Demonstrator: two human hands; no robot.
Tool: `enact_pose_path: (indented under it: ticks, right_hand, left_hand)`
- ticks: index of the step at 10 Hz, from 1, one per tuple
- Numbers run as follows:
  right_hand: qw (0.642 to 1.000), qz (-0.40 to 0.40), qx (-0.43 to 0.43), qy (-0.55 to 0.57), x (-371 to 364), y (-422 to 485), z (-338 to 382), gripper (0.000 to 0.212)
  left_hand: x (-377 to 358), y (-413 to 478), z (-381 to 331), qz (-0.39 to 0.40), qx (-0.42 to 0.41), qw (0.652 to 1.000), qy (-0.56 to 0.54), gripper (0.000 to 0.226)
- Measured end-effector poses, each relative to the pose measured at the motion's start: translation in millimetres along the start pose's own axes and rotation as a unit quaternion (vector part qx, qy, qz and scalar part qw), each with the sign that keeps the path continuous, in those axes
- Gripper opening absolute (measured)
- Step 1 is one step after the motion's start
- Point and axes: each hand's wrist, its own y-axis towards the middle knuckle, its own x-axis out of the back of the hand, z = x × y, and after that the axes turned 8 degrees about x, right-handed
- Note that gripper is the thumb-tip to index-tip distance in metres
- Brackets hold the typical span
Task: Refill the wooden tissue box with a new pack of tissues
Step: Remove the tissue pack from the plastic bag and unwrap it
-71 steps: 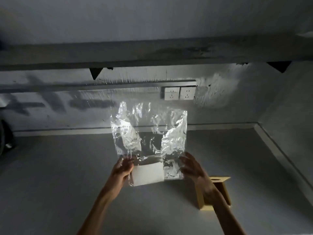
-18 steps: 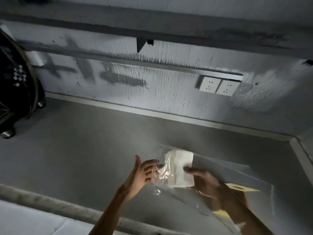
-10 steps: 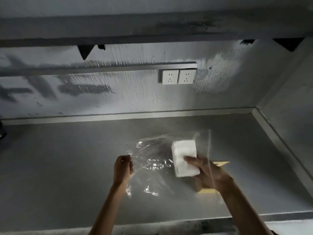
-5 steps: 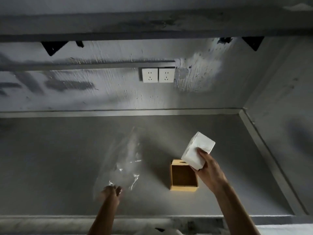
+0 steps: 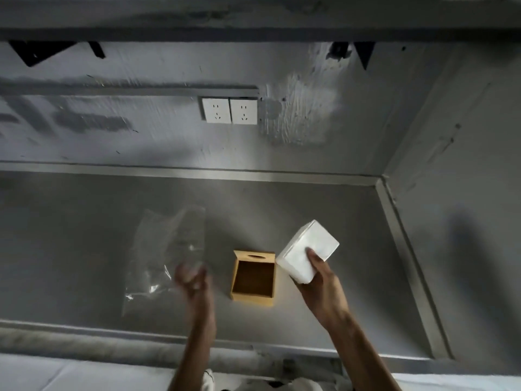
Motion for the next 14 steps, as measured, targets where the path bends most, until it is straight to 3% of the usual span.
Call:
enact_pose_path:
  ticks: [1, 2, 3, 4, 5, 6, 8, 10, 11, 14]
  right_hand:
    - [0.993, 0.004, -0.037, -0.112, 2, -28, 19, 0.038]
    - [0.997, 0.026, 0.013, -0.071, 22, -30, 16, 0.031]
    - [0.961, 0.04, 0.166, -0.218, 38, -41, 23, 0.047]
    - [0.969, 0.064, 0.147, -0.188, 62, -44, 28, 0.057]
    - [0.961, 0.042, 0.15, -0.227, 99, -46, 38, 0.082]
    - [0.968, 0.044, 0.09, -0.228, 130, -34, 42, 0.097]
    - [0.906, 0.043, 0.035, -0.421, 174, -1, 4, 0.074]
    - [0.875, -0.004, 0.037, -0.483, 210, 8, -78, 0.077]
    - [0.868, -0.008, 0.061, -0.493, 203, 1, -87, 0.082]
    - [0.904, -0.008, 0.049, -0.425, 193, -2, -93, 0.102]
  left_hand:
    - [-41, -18, 37, 0.264, 0.027, 0.964, -0.007, 0.079]
    - [-84, -30, 63, 0.402, 0.001, 0.915, -0.007, 0.102]
    - [-103, -38, 60, 0.392, -0.022, 0.919, 0.039, 0.103]
    - [-111, -32, 63, 0.352, -0.041, 0.933, 0.069, 0.089]
    - [-114, -22, 66, 0.362, -0.048, 0.921, 0.135, 0.089]
    - [-117, -10, 71, 0.397, -0.033, 0.897, 0.193, 0.087]
    - [-121, 20, 122, 0.404, -0.061, 0.828, 0.383, 0.086]
    - [-113, 24, 188, 0.345, -0.065, 0.832, 0.43, 0.069]
    - [-112, 19, 198, 0.348, -0.076, 0.832, 0.426, 0.077]
    - [-119, 20, 205, 0.352, -0.074, 0.844, 0.398, 0.094]
